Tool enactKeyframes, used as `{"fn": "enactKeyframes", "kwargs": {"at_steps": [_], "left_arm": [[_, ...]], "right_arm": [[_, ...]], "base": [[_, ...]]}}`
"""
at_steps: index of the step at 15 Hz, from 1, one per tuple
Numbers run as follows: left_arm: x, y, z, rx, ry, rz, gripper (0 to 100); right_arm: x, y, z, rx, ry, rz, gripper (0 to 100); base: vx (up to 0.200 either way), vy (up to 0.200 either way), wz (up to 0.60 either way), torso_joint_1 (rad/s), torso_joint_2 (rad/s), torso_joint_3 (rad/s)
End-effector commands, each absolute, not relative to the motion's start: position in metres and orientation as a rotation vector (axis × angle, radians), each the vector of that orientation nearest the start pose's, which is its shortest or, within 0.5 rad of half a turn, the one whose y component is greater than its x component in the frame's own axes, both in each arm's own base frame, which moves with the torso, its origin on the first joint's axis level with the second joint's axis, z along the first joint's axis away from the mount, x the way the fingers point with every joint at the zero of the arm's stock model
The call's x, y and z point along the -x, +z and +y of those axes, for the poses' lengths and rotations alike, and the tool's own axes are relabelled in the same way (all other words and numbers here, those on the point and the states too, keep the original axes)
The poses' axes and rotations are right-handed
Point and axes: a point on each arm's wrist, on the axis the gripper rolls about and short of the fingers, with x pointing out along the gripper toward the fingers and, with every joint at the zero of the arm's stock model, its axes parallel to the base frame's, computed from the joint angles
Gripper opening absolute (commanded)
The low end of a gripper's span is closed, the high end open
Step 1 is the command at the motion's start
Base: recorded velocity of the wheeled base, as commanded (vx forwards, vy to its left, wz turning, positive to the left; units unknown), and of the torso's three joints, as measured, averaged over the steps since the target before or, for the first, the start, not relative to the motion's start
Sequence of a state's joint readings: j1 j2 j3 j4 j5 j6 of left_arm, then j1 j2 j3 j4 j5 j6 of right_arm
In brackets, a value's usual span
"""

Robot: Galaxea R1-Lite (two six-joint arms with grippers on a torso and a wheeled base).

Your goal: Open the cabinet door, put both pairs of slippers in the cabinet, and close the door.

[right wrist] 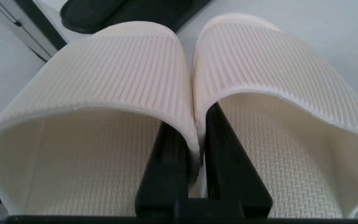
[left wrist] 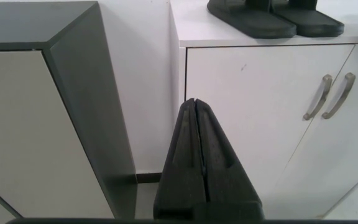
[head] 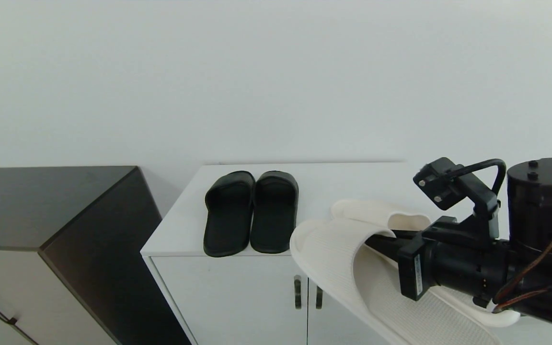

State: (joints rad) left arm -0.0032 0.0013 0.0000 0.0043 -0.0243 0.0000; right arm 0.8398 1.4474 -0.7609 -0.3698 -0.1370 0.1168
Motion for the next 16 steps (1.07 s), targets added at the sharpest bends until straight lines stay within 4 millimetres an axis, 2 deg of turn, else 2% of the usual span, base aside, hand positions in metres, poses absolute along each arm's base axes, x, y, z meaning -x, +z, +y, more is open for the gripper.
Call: {"fn": "enactKeyframes", "kwargs": {"at_steps": [1,10,16], "left_arm": [[0.023,0.075,0.000,0.000,-0.028,0.006,0],[0.023,0.075,0.000,0.002,-0.028,0.005,0],[0.023,0.075,0.000,0.000,-0.021,0.005,0]], "right_arm": [[-0.161,0.213,0.177,0.039,0.690,0.324,0],[-0.160,0.207,0.175,0.057,0.702,0.341,0],[-0.158,0.201,0.173,0.083,0.704,0.354,0]], "base": [[-0.200,0.000,0.00,0.002,0.01,0.007],[-0.200,0.000,0.00,-0.003,0.00,0.003],[0.000,0.000,0.00,0.000,0.00,0.000]]}}
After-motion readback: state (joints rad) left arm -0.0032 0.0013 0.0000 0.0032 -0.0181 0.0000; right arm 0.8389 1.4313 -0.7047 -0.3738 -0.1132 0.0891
